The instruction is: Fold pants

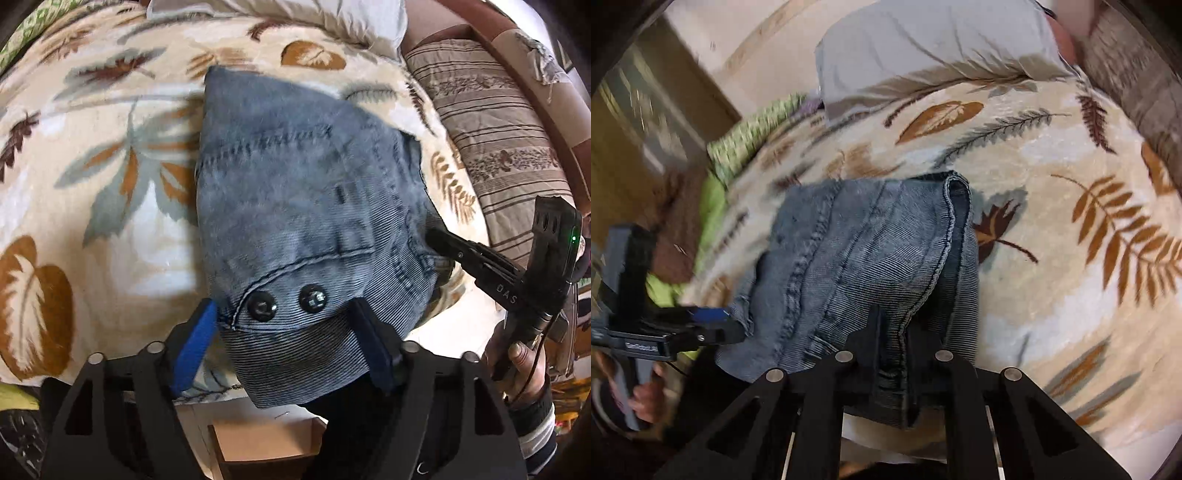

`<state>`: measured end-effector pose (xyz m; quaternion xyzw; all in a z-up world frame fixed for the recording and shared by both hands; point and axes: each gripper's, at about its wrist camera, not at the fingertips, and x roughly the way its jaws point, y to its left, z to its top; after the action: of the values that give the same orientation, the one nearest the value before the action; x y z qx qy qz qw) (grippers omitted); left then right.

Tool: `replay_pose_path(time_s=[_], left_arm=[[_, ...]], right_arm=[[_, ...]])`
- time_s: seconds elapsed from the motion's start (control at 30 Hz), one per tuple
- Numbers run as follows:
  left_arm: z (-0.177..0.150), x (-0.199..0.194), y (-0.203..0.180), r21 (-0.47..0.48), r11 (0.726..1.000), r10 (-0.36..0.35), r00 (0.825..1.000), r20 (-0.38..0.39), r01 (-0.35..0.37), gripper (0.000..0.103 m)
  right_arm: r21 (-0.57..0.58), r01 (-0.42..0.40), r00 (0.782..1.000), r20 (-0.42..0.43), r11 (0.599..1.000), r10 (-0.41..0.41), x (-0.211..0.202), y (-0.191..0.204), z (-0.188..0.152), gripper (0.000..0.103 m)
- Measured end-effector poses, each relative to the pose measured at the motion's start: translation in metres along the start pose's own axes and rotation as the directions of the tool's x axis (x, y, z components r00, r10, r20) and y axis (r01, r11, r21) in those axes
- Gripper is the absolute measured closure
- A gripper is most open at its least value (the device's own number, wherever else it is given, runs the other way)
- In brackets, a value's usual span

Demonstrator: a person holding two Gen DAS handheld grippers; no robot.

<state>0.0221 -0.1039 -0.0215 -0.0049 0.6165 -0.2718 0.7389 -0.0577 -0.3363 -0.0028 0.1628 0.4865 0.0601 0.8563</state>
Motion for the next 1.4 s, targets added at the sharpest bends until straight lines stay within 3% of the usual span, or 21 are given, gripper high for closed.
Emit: replay_pose_path(time_s=[0.1, 0.37, 0.53, 0.6, 0.73, 0.83, 1.0, 1.07, 1.17, 1.27, 1.37, 1.4], left_arm=[[-0.006, 0.025, 0.013, -0.067, 0.996, -0.06, 0.995, -0.08, 0.054, 0.023], [-0.004, 0.024, 0.011, -0.026, 0.997, -0.075, 0.996, -0.048, 0.073, 0.017], [-0.007, 0.007, 0.006, 0.007, 0.996, -0.092, 0.993, -0.071, 0.093, 0.022], [-0.009, -0.012, 0.006, 0.031, 0.994, -0.106, 0.993, -0.043, 0.107, 0.022], [0.002, -0.052, 0.005, 0.044, 0.992, -0.12, 0.989, 0.09, 0.117, 0.022], [0.018, -0.049, -0.002, 0.047, 0.996, -0.086, 0.988, 0.125, 0.081, 0.022], [0.028, -0.011, -0.004, 0.056, 0.998, -0.016, 0.997, 0.078, 0.012, 0.022], [0.026, 0.0, -0.001, 0.048, 0.999, 0.001, 0.997, 0.075, -0.005, 0.017], [0.026, 0.01, 0.008, 0.022, 0.999, -0.029, 0.998, 0.054, 0.028, 0.012], [0.028, 0.018, 0.02, -0.056, 0.992, -0.112, 0.994, 0.014, 0.112, 0.012], [0.029, 0.004, 0.018, -0.043, 0.991, -0.127, 0.992, 0.008, 0.127, 0.014], [0.03, -0.003, 0.018, -0.035, 0.99, -0.138, 0.99, 0.016, 0.138, 0.014]], right_arm=[[0.014, 0.013, 1.0, -0.023, 1.0, -0.013, 0.013, -0.012, -0.005, 0.092], [0.096, -0.058, 0.997, 0.05, 0.994, 0.053, 0.02, -0.031, -0.018, 0.092], [0.171, -0.067, 0.997, 0.049, 0.983, 0.059, 0.009, -0.032, -0.011, 0.087], [0.176, -0.054, 0.993, 0.114, 0.983, 0.034, -0.012, -0.029, -0.004, 0.082], [0.142, -0.109, 0.973, 0.219, 0.984, 0.076, -0.039, -0.018, 0.009, 0.078], [0.098, -0.089, 0.979, 0.19, 0.991, 0.07, -0.028, -0.005, 0.015, 0.077], [0.121, -0.08, 0.99, 0.125, 0.989, 0.065, 0.006, -0.005, 0.006, 0.077], [0.139, -0.066, 0.994, 0.096, 0.988, 0.053, 0.019, -0.01, 0.0, 0.079], [0.144, -0.068, 0.994, 0.099, 0.987, 0.055, 0.025, -0.014, -0.006, 0.079], [0.138, -0.075, 0.994, 0.088, 0.988, 0.063, 0.026, -0.015, -0.005, 0.079], [0.17, -0.11, 0.992, 0.071, 0.979, 0.099, 0.02, -0.022, 0.002, 0.077], [0.189, -0.149, 0.986, 0.106, 0.971, 0.13, 0.01, -0.027, 0.006, 0.074]])
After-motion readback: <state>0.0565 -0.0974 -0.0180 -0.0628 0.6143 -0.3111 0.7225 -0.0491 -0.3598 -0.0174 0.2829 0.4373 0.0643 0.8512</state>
